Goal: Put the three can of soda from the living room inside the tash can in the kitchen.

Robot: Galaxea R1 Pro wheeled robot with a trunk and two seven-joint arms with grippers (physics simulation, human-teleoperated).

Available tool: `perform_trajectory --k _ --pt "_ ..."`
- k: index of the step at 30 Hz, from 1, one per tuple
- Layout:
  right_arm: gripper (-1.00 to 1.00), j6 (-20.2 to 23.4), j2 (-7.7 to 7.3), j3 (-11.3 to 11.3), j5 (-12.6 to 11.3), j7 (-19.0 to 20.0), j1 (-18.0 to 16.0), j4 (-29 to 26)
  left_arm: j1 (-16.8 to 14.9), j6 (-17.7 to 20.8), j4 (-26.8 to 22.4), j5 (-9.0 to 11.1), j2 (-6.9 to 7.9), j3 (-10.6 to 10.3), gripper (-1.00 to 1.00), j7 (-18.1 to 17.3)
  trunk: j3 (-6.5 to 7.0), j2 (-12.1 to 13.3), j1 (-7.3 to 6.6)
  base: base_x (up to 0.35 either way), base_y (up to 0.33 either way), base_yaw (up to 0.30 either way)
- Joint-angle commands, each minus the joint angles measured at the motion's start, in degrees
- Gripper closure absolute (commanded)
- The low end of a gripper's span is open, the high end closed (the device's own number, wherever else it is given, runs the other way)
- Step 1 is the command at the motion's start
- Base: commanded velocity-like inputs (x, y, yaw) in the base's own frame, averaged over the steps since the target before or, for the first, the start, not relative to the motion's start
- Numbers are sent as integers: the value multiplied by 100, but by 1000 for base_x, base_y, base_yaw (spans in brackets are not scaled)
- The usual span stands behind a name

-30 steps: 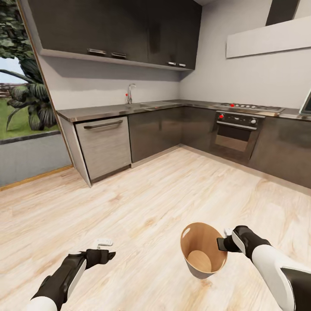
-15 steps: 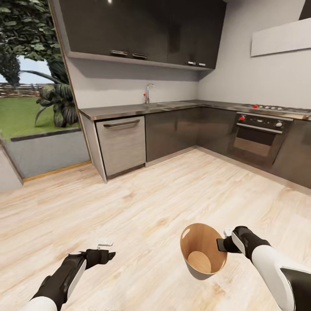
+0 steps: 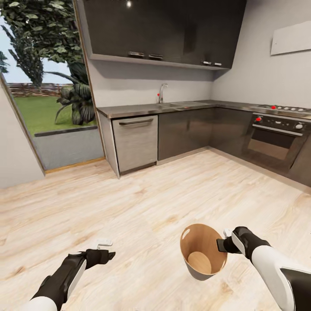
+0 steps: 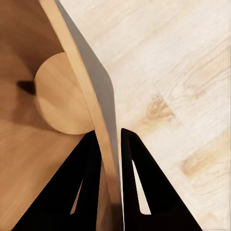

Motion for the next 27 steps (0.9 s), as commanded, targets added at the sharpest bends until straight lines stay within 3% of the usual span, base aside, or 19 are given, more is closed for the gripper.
perform_trajectory --k 1,15,27 --pt "100 0 2 -58 -85 26 1 -2 -2 -5 1 -2 0 0 -100 0 1 0 0 -152 0 7" --pt "100 -74 15 34 -83 25 65 -3 -2 -8 1 -8 -5 0 -100 0 -55 0 0 -205 14 80" --pt "100 -84 53 71 -77 25 67 1 -4 -8 8 -9 -1 0 -100 0 -137 0 0 -263 186 146"
